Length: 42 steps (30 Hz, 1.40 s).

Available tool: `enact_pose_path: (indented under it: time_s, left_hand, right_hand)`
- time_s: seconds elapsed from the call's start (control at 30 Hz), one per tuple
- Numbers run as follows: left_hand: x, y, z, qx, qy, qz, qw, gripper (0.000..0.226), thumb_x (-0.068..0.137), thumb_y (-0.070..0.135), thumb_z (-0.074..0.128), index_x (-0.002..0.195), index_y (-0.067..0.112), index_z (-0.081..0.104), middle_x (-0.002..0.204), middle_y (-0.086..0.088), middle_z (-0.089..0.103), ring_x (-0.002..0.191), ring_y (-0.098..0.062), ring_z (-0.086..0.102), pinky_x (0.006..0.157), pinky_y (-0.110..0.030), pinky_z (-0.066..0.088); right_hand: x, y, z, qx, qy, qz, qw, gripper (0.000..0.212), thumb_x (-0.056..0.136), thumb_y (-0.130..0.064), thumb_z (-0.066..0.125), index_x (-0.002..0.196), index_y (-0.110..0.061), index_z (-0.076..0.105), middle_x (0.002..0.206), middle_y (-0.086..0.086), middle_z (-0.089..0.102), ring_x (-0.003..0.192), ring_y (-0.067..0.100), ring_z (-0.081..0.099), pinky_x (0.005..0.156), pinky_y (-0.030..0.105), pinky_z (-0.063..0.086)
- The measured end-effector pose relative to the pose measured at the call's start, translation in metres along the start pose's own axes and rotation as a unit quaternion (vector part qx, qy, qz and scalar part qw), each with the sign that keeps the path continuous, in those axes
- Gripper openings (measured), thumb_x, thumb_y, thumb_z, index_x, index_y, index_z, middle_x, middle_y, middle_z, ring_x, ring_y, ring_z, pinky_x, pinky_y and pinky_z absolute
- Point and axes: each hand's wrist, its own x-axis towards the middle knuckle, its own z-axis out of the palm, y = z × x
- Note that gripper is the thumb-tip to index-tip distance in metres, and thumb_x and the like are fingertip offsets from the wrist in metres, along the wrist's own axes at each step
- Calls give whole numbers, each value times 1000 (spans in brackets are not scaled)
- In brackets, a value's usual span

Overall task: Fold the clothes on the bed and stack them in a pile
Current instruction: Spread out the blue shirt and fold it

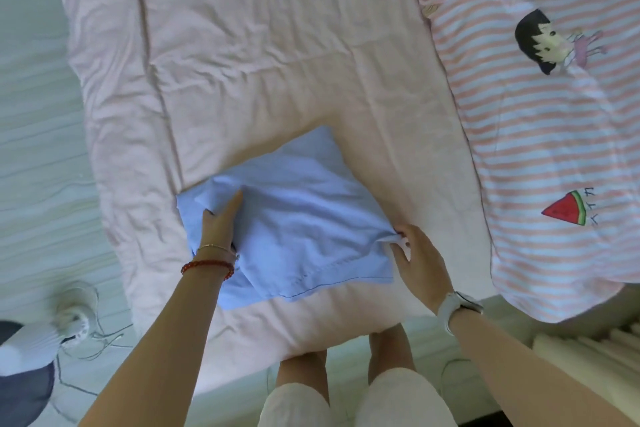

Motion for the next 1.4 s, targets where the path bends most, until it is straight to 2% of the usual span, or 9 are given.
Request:
enact_pose_path:
  time_s: [0.2,0.4,0.53,0.7,0.77,0.87,1.0,1.27,1.4]
  left_hand:
    - [-19,4,4,62,95,120,986,40,91,32,56,119,3,57,107,-7,62,105,-24,58,83,-25,43]
    - [-12,17,-7,74,82,126,986,33,93,32,53,116,8,55,96,0,56,93,-17,50,70,-19,41]
    - [-4,6,-17,43,39,38,998,28,88,39,59,76,18,47,78,1,44,85,-20,43,74,-29,41]
    - [-26,-30,-22,64,24,75,995,31,76,30,75,85,7,56,74,-1,54,75,-17,50,72,-28,44]
    - [-37,-49,-23,116,54,56,990,38,75,25,77,96,3,56,86,-3,57,81,-18,52,71,-26,40]
    - [-47,-61,-26,173,76,72,979,23,82,17,68,73,7,50,67,-2,49,71,-20,47,62,-21,36]
    - [-48,-62,-46,141,92,146,975,43,88,14,60,57,13,29,57,0,26,54,-14,24,42,-13,24]
    - [-26,-50,-62,-9,-48,-10,999,25,74,36,66,78,13,58,79,-1,55,74,-18,50,75,-28,41]
    - [-19,-39,-33,16,-80,-12,997,20,85,30,65,96,13,63,105,0,66,104,-20,59,95,-33,46]
  right_hand:
    - [5,-8,-4,9,73,-17,997,10,85,-2,61,82,-5,52,70,0,54,58,21,46,58,27,34]
    - [-23,-5,4,4,80,22,997,21,82,-12,70,77,-7,50,70,6,63,65,27,59,54,31,41]
    - [-19,1,16,-108,-37,-14,993,10,88,-13,58,94,-5,58,95,7,61,89,29,56,64,34,42]
    - [-14,-10,8,-25,86,20,996,17,80,8,53,96,1,54,98,13,57,90,33,56,67,32,41]
    - [-9,-20,6,23,84,4,996,18,86,3,53,104,2,54,104,13,57,97,30,56,75,33,44]
    - [4,-37,8,94,4,19,995,31,94,-13,50,123,-2,48,118,9,54,109,24,51,90,33,42]
    - [15,-54,18,132,-70,82,985,39,97,-29,45,132,-14,42,116,-3,53,107,16,51,86,29,41]
    - [17,-50,29,122,-143,134,973,48,91,-37,53,136,-27,38,103,-17,51,79,-1,52,60,12,37]
    - [20,-53,31,150,-131,152,968,50,90,-34,55,137,-25,38,118,-9,53,94,10,50,69,14,38]
